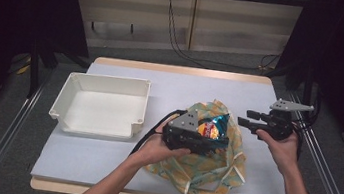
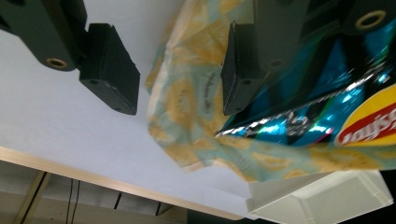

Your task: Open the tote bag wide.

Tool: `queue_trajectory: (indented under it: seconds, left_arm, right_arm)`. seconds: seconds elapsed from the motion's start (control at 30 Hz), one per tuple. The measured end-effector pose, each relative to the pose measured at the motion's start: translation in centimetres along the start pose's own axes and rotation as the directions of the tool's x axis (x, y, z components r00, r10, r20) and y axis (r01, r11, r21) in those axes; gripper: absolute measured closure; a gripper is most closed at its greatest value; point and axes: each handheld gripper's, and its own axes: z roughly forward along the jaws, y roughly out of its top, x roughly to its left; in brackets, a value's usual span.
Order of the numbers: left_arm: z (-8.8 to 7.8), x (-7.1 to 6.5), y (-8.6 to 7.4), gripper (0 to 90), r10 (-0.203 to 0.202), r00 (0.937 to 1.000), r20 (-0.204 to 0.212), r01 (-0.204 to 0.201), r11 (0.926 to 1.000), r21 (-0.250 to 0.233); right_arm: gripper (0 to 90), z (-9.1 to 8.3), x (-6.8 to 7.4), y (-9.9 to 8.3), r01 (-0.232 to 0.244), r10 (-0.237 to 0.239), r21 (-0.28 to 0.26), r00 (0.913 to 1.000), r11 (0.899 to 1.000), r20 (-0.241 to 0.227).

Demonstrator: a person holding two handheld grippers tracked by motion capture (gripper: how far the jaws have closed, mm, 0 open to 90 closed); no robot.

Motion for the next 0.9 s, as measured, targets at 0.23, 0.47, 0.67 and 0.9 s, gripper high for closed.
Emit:
queue_trajectory:
  seconds: [0.23,0.47,0.67,0.9]
  left_arm:
    - [-0.2,0.7,0.7,90.0,-0.018,0.9997,-0.016,0.017,0.9996,-0.020]
    - [-0.2,1.5,1.1,90.0,-0.049,0.9984,-0.030,0.047,0.9982,-0.037]
    - [-0.2,1.9,1.9,90.0,-0.057,0.9974,-0.043,0.055,0.9975,-0.045]
    - [0.0,2.6,3.0,90.0,-0.060,0.9965,-0.058,0.057,0.9967,-0.058]
  right_arm:
    - [48.3,-1.5,2.2,-0.9,0.039,-0.039,-0.011,0.9992,0.999,-0.003]
    - [48.3,-3.1,3.1,-2.4,0.029,-0.029,0.005,0.9992,1.000,-0.027]
    - [48.2,-3.3,4.2,-3.7,0.026,-0.026,0.001,0.9980,1.000,-0.058]
    - [48.2,-3.3,5.1,-4.3,0.023,-0.024,-0.012,0.9952,1.000,-0.095]
